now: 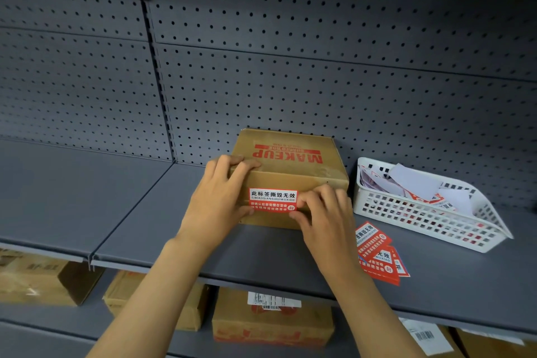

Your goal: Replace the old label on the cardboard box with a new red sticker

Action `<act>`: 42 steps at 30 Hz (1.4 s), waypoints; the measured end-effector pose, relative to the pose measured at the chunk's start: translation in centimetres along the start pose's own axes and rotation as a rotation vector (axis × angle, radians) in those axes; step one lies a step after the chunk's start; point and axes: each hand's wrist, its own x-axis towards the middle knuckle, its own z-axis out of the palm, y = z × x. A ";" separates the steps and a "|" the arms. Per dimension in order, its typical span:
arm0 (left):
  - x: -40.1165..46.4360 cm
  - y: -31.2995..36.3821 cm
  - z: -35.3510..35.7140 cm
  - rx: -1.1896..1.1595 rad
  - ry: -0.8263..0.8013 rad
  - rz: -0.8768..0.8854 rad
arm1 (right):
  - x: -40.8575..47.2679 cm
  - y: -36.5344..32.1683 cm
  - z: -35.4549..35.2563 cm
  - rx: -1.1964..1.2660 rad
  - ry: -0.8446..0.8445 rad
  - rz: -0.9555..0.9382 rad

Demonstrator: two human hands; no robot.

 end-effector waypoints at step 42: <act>-1.8 1.6 -4.0 -0.395 0.257 -0.242 | 0.4 1.2 -3.7 0.129 -0.166 0.008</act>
